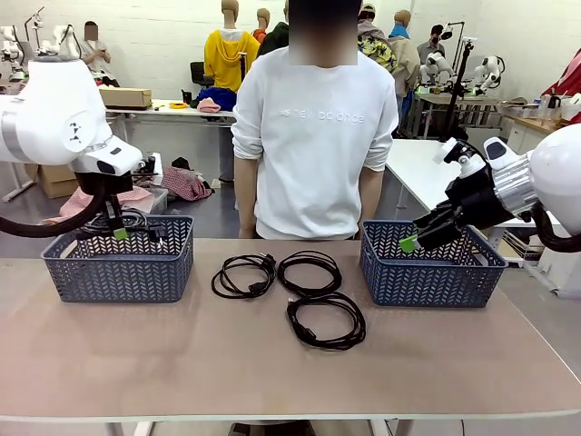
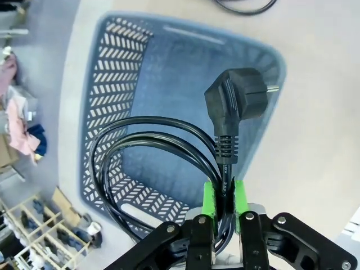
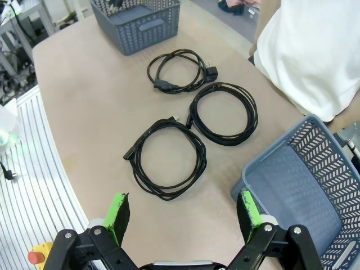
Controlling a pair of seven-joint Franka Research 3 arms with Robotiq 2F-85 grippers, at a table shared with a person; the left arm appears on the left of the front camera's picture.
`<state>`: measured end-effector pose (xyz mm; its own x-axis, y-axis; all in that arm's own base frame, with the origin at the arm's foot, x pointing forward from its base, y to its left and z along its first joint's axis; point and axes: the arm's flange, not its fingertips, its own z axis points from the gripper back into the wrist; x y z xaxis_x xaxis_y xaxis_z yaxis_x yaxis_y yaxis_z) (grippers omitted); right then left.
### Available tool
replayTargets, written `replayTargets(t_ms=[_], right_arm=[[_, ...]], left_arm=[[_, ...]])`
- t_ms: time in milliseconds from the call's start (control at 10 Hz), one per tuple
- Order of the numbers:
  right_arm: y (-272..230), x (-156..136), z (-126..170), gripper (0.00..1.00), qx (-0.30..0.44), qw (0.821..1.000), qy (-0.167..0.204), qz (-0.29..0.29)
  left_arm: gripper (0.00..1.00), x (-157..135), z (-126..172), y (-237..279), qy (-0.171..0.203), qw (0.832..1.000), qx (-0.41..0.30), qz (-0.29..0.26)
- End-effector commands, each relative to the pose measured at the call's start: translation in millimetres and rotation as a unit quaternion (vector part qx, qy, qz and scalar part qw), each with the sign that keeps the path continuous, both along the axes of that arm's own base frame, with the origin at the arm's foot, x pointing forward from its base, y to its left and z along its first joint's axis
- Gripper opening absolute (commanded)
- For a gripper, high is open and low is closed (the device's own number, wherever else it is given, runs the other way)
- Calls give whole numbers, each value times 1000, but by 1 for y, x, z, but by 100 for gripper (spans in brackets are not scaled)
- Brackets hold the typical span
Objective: Organize the cables according to human instructions.
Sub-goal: Pick up a bundle of cables and place it in the basket indicated by the human.
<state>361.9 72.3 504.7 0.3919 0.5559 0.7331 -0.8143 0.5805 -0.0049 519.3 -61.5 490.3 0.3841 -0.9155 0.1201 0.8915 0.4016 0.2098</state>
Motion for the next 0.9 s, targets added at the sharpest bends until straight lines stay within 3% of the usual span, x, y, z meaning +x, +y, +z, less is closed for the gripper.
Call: replayTargets(t_ms=[0, 400, 800], right_arm=[[1, 1, 0, 100, 9, 1000, -1, 4], [1, 1, 0, 100, 9, 1000, -1, 4], [1, 1, 0, 100, 9, 1000, -1, 4]], left_arm=[[16, 19, -3, 7, -19, 1000, 16, 0], [16, 49, -19, 12, -28, 999, 22, -9], [16, 57, -29, 11, -27, 999, 37, -7]])
